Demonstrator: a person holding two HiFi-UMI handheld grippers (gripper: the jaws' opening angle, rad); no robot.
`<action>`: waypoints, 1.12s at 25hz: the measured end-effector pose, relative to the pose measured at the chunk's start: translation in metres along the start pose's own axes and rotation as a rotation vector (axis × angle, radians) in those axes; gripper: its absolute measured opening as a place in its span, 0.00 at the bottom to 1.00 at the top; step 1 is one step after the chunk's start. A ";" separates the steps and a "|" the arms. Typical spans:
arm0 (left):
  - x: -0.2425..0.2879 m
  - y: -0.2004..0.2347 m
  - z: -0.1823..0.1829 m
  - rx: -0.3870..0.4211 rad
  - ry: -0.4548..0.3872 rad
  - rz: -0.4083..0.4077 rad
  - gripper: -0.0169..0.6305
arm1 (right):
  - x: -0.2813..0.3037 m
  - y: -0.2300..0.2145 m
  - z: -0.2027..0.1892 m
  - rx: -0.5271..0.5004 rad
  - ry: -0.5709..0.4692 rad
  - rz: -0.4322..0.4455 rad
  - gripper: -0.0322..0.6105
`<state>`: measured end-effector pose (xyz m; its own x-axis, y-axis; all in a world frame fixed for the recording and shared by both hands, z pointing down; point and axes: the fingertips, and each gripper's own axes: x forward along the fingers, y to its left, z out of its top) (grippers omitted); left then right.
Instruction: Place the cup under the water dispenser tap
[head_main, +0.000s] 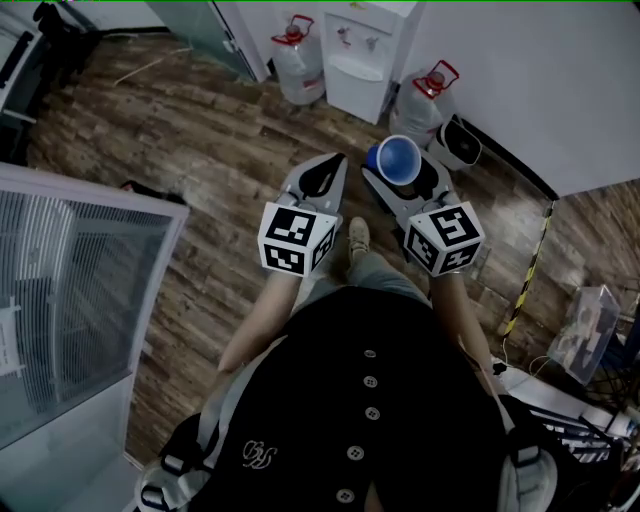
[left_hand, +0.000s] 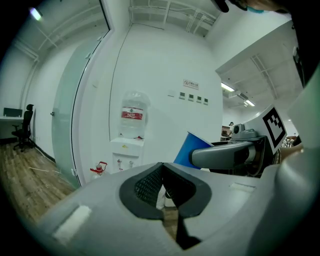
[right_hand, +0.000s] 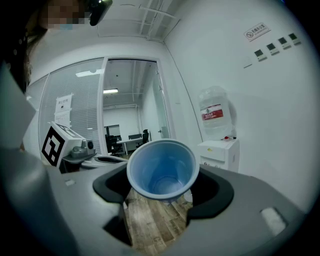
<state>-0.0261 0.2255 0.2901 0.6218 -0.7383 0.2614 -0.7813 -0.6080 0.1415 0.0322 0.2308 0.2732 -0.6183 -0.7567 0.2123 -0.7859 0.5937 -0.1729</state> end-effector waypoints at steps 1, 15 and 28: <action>0.008 0.005 0.004 -0.001 0.001 0.003 0.03 | 0.007 -0.007 0.004 -0.001 -0.001 0.004 0.57; 0.120 0.068 0.047 -0.036 -0.028 0.059 0.03 | 0.087 -0.097 0.044 -0.037 -0.005 0.074 0.57; 0.147 0.073 0.036 -0.083 0.010 0.050 0.03 | 0.103 -0.122 0.027 0.013 0.047 0.071 0.57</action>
<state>0.0109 0.0621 0.3044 0.5821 -0.7636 0.2794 -0.8131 -0.5443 0.2064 0.0644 0.0734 0.2905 -0.6726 -0.6987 0.2438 -0.7399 0.6418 -0.2017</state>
